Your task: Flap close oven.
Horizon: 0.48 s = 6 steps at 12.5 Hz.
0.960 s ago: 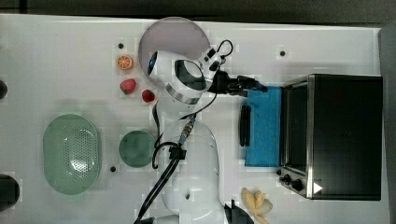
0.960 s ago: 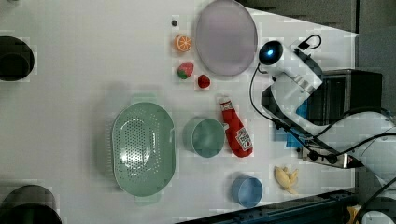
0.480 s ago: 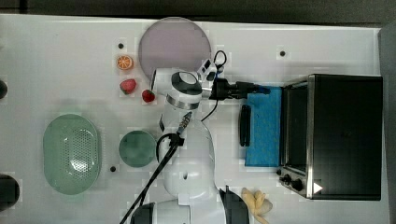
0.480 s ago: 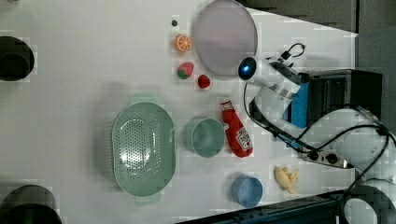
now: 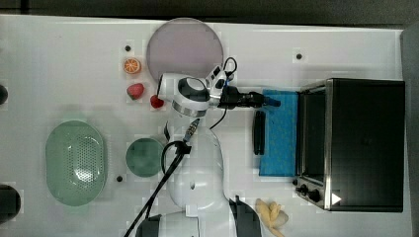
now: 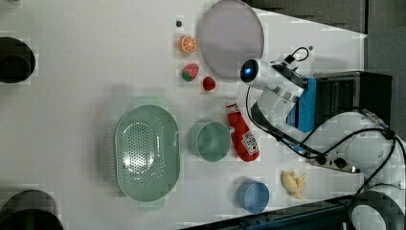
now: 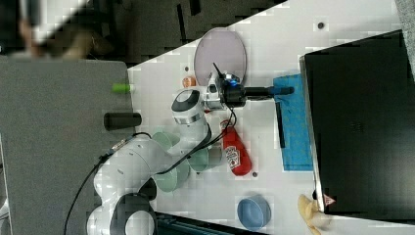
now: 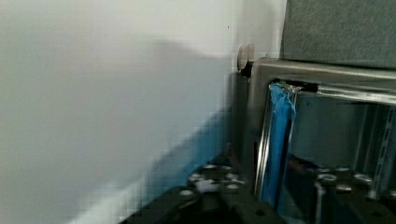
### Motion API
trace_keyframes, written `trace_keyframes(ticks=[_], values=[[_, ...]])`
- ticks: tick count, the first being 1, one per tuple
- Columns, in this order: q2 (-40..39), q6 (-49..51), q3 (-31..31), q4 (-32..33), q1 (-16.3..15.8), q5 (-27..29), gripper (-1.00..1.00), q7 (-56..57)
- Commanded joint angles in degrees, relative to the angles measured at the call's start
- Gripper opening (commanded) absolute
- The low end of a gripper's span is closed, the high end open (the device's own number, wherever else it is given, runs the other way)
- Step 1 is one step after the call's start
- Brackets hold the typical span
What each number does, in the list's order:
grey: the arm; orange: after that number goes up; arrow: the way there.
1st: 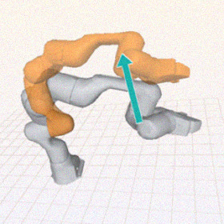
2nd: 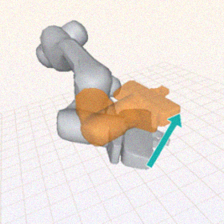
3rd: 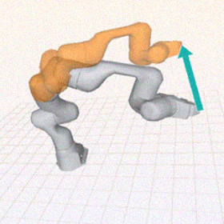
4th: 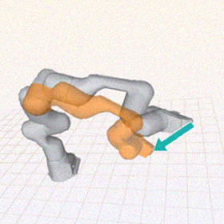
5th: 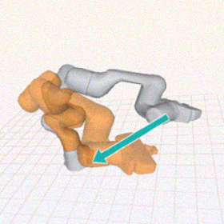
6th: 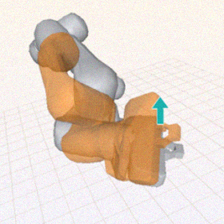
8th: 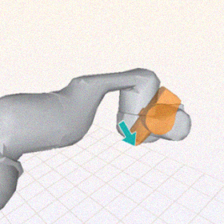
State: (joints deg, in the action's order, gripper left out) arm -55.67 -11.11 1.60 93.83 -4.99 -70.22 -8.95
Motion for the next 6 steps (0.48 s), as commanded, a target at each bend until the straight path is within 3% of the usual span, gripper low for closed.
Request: trace_keyframes(ticks=[1, 6], values=[[3.63, -1.16, 0.16, -0.87, 0.8, 3.08, -0.62, -0.27], [13.17, -9.25, 0.1, 1.17, 7.57, 17.64, -0.62, 15.48]])
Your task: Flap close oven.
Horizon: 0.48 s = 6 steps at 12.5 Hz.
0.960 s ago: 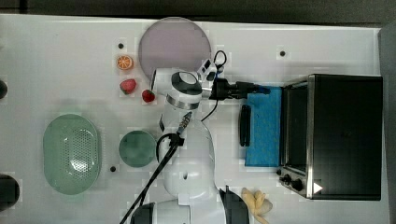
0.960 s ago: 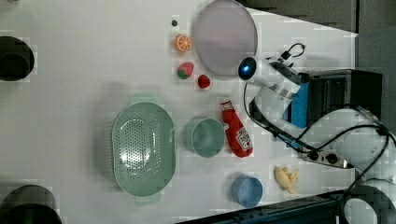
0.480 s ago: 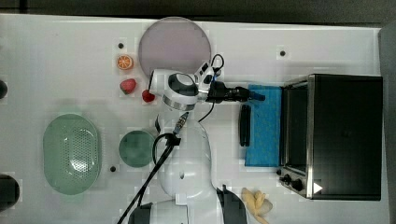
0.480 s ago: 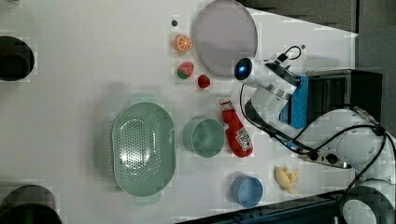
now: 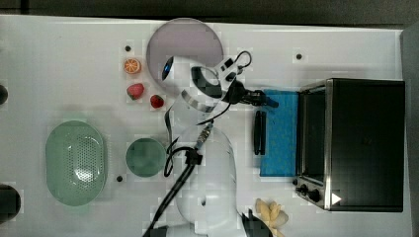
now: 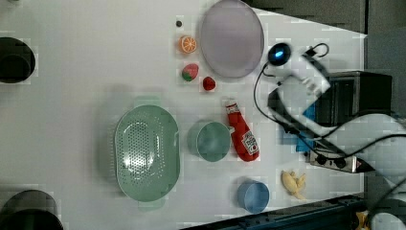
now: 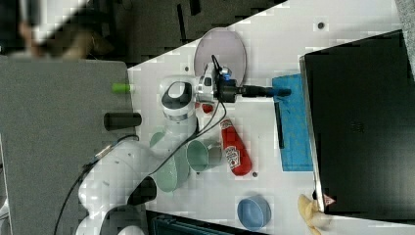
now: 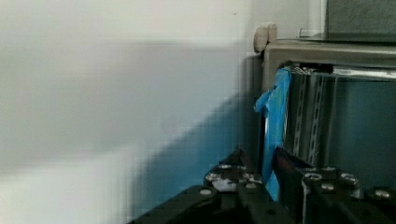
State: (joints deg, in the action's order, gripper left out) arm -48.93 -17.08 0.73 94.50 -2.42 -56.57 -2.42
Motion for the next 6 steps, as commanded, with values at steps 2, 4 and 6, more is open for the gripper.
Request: trace_keyframes(ticks=[2, 4, 6], values=[[10.73, -7.63, 0.96, 2.37, 8.92, 9.7, -0.62, 16.12], [14.29, -12.48, 0.96, 4.2, 13.08, 16.08, -0.62, 25.33], [16.26, -15.57, 0.95, 4.55, 16.94, 22.81, -0.62, 33.36]])
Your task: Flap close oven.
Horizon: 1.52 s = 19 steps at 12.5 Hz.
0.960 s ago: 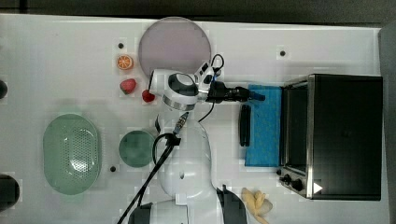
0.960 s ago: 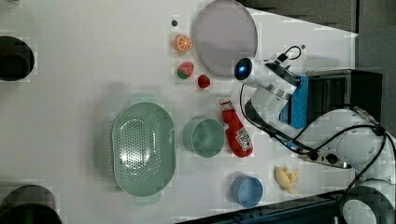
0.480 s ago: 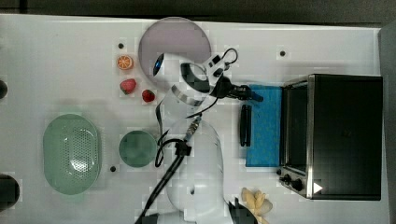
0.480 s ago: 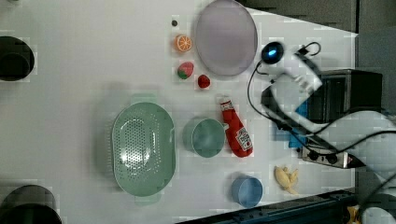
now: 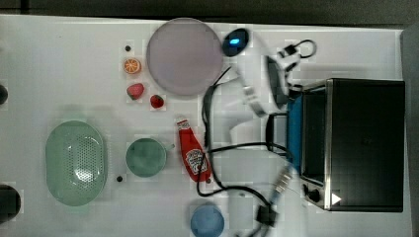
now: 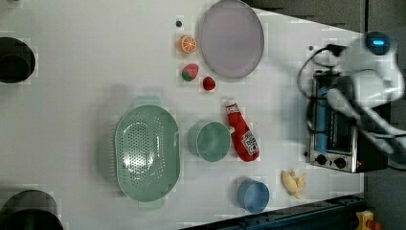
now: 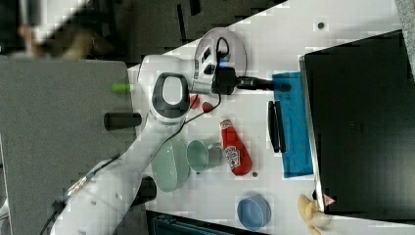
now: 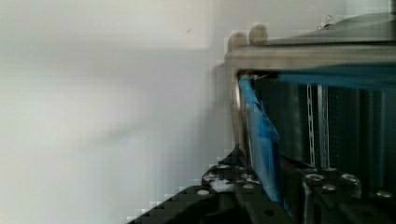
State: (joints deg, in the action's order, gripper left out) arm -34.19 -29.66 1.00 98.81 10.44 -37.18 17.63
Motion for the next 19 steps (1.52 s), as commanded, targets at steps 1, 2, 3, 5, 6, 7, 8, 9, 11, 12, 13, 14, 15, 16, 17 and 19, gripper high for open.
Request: trace_keyframes(ticks=[1, 2, 3, 5, 6, 7, 8, 9, 11, 12, 13, 14, 15, 16, 17, 19], values=[[2.14, -4.08, 0.67, 0.16, 5.83, 6.28, -0.62, 16.04], [2.48, -4.98, 0.68, 0.0, 7.36, 9.19, -0.62, 18.52], [2.71, -5.58, 0.68, -0.25, 8.75, 11.45, -0.62, 20.71], [3.03, -6.89, 0.7, -0.36, 10.85, 15.49, -0.62, 26.66], [3.12, -7.52, 0.7, -0.4, 11.76, 17.0, -0.62, 28.77], [3.23, -7.92, 0.71, -0.41, 12.46, 18.34, -0.54, 29.97], [3.63, -7.88, 0.8, -0.52, 12.8, 19.04, -0.34, 30.03], [4.69, -7.04, 1.06, -0.91, 12.67, 19.05, -0.12, 30.05], [7.92, -1.82, 2.66, -2.71, 12.16, 19.28, 0.33, 29.83], [9.71, 2.44, 4.06, -4.7, 11.86, 20.5, 0.57, 29.02], [11.43, 7.34, 5.68, -7.38, 11.54, 22.71, 0.79, 26.54], [13.2, 12.5, 7.18, -10.21, 11.13, 24.87, 0.99, 21.35], [15.16, 17.51, 8.63, -12.56, 10.68, 26.73, 1.0, 14.79], [17.27, 21.53, 10.03, -14.23, 10.14, 27.85, 1.0, 7.85], [19.47, 24.49, 11.38, -15.29, 9.55, 28.06, 1.0, 0.95], [24.31, 28.25, 13.61, -15.5, 8.43, 28.06, 1.0, -12.1]])
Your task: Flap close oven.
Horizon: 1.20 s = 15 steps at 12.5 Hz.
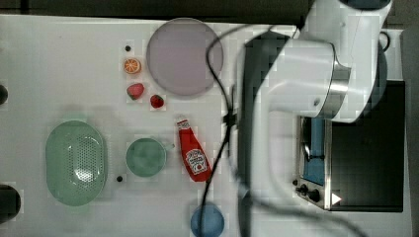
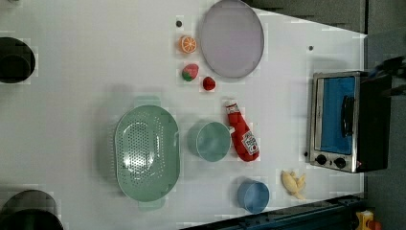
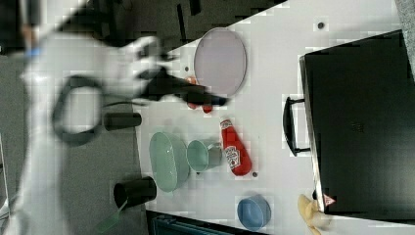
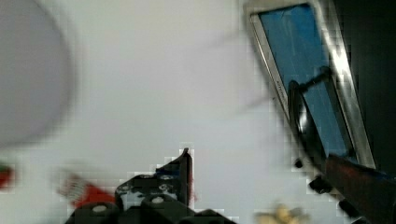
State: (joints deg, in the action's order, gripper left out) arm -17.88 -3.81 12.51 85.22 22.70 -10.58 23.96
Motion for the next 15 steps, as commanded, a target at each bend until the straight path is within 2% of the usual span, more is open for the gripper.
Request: trace_keyframes(ticks=[1, 4, 8, 11, 15], values=[[10.04, 3.69, 2.78, -1.87, -4.3, 1.46, 1.0, -23.9], [14.01, 10.49, 3.25, -1.81, -4.87, 1.52, 1.0, -29.12], [15.18, 11.87, 2.5, -1.78, -4.67, 1.72, 1.0, -29.02], [15.34, 11.82, 2.44, -1.79, -4.65, 7.56, 1.0, -29.06], [16.31, 11.79, 2.14, -1.79, -4.84, 8.85, 1.0, -29.07]])
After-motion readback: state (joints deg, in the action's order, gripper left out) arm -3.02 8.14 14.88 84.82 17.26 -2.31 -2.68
